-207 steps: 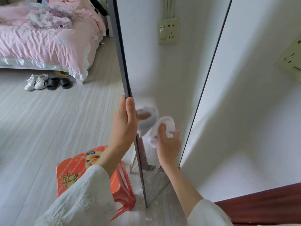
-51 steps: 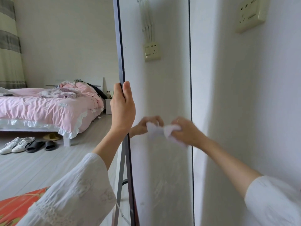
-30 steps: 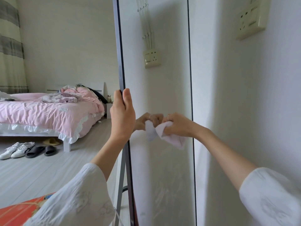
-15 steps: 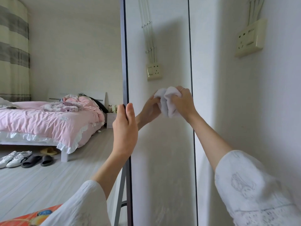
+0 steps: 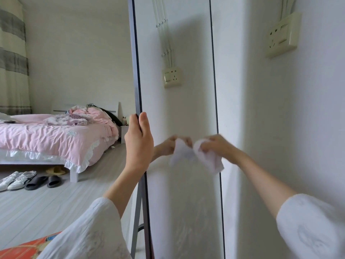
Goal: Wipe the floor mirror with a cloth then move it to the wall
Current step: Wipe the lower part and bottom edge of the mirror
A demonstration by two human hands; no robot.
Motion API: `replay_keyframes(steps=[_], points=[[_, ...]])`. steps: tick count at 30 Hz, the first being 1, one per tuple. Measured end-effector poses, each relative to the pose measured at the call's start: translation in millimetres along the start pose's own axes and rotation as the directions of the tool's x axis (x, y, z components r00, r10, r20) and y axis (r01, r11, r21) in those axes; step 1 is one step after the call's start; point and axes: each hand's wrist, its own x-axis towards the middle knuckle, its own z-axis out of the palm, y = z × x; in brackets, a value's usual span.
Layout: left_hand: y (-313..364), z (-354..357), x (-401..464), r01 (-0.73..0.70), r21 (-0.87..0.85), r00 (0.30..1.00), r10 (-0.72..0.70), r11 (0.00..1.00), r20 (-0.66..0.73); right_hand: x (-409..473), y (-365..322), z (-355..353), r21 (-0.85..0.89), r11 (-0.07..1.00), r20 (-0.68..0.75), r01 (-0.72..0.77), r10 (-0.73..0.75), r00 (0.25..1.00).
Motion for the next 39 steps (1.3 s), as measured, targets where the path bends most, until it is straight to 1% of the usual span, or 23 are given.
replay_keyframes(steps=[2, 4, 6, 7, 9, 10, 12, 13, 15, 17, 19, 20, 22, 23, 24, 25, 26, 27, 29, 31, 33, 35, 39], points=[[0.4, 2.2, -0.9, -0.003, 0.0, 1.0, 0.003, 1.0, -0.003, 22.9, -4.6, -19.0, 0.078, 0.995, -0.237, 0.059, -0.039, 0.971], [0.8, 5.0, -1.5, -0.01, 0.002, 1.0, 0.01, 1.0, -0.006, 44.3, -16.0, -35.9, 0.049, 0.994, -0.424, 0.102, -0.072, 0.903], [-0.6, 6.7, -1.3, -0.016, -0.001, 1.0, 0.016, 1.0, -0.013, 62.7, -28.3, -47.6, 0.008, 0.988, -0.547, 0.153, -0.124, 0.828], [-1.5, 6.8, -1.0, -0.018, -0.001, 1.0, 0.018, 1.0, -0.016, 67.5, -35.6, -50.1, 0.004, 0.983, -0.569, 0.186, -0.15, 0.808], [-4.1, 5.7, 0.3, -0.02, 0.0, 1.0, 0.02, 1.0, -0.022, 79.3, -45.1, -48.0, -0.008, 0.969, -0.543, 0.246, -0.211, 0.813], [-5.5, 5.2, 1.0, -0.022, 0.002, 0.999, 0.022, 1.0, -0.025, 84.3, -48.0, -45.2, -0.035, 0.966, -0.504, 0.256, -0.239, 0.83], [-6.7, 4.4, 1.5, -0.034, 0.008, 0.999, 0.034, 0.999, -0.025, 89.0, -47.5, -33.1, -0.107, 0.97, -0.456, 0.22, -0.244, 0.856], [-6.6, 4.4, 1.6, -0.043, 0.009, 0.999, 0.044, 0.999, -0.022, 87.6, -42.5, -24.1, -0.13, 0.974, -0.462, 0.187, -0.227, 0.858], [-5.9, 5.1, 1.9, -0.056, 0.011, 0.998, 0.056, 0.998, -0.011, 71.0, -25.0, 3.1, -0.149, 0.981, -0.524, 0.121, -0.182, 0.832], [-5.7, 4.7, 1.8, -0.054, 0.012, 0.998, 0.055, 0.998, -0.015, 41.2, -1.4, 34.1, -0.147, 0.983, -0.534, 0.113, -0.175, 0.827], [-6.1, 4.3, 2.1, -0.049, 0.019, 0.998, 0.049, 0.999, -0.025, 13.6, 30.0, 56.7, -0.122, 0.986, -0.464, 0.117, -0.16, 0.871], [-5.9, 4.3, 2.1, -0.047, 0.026, 0.998, 0.048, 0.999, -0.03, 1.7, 46.5, 63.4, -0.135, 0.985, -0.402, 0.107, -0.153, 0.903], [-4.9, 4.4, 2.9, -0.051, 0.035, 0.998, 0.052, 0.998, -0.031, -14.6, 75.8, 67.9, -0.224, 0.97, -0.244, 0.095, -0.15, 0.958], [-4.4, 4.7, 2.5, -0.05, 0.041, 0.998, 0.051, 0.998, -0.025, -20.5, 84.9, 66.6, -0.232, 0.969, -0.179, 0.087, -0.13, 0.975], [-4.1, 4.7, 2.0, -0.045, 0.045, 0.999, 0.046, 0.998, -0.02, -24.3, 86.6, 62.8, -0.202, 0.977, -0.142, 0.068, -0.098, 0.985], [-4.4, 4.7, 1.7, -0.042, 0.048, 0.999, 0.043, 0.998, -0.018, -24.0, 84.6, 57.6, -0.162, 0.985, -0.153, 0.054, -0.079, 0.985], [-5.2, 5.4, 0.9, -0.039, 0.046, 0.999, 0.04, 0.998, -0.015, -20.7, 80.6, 50.1, -0.106, 0.994, -0.204, 0.033, -0.054, 0.977], [-6.0, 5.3, 1.0, -0.037, 0.044, 0.999, 0.038, 0.998, -0.013, -16.3, 71.8, 41.0, -0.069, 0.997, -0.282, 0.042, -0.06, 0.957], [-7.4, 4.9, 0.8, -0.035, 0.044, 0.999, 0.036, 0.998, -0.019, -3.5, 46.7, 21.4, -0.066, 0.991, -0.439, 0.117, -0.134, 0.889], [-9.5, 5.1, 1.7, -0.034, 0.035, 0.999, 0.035, 0.999, -0.015, 9.5, 14.2, 8.6, -0.049, 0.979, -0.498, 0.198, -0.195, 0.845], [-8.7, 6.3, 1.9, -0.032, 0.036, 0.999, 0.032, 0.999, -0.012, 22.6, -10.6, 8.6, -0.057, 0.957, -0.463, 0.283, -0.277, 0.842], [-9.0, 7.3, 2.4, -0.042, 0.044, 0.999, 0.043, 0.998, -0.015, 29.5, -18.2, 23.4, -0.121, 0.933, -0.414, 0.34, -0.359, 0.837], [-8.3, 6.0, 2.1, -0.038, 0.044, 0.999, 0.038, 0.998, -0.003, -1.9, 16.1, 71.2, -0.19, 0.939, -0.395, 0.287, -0.341, 0.853]])
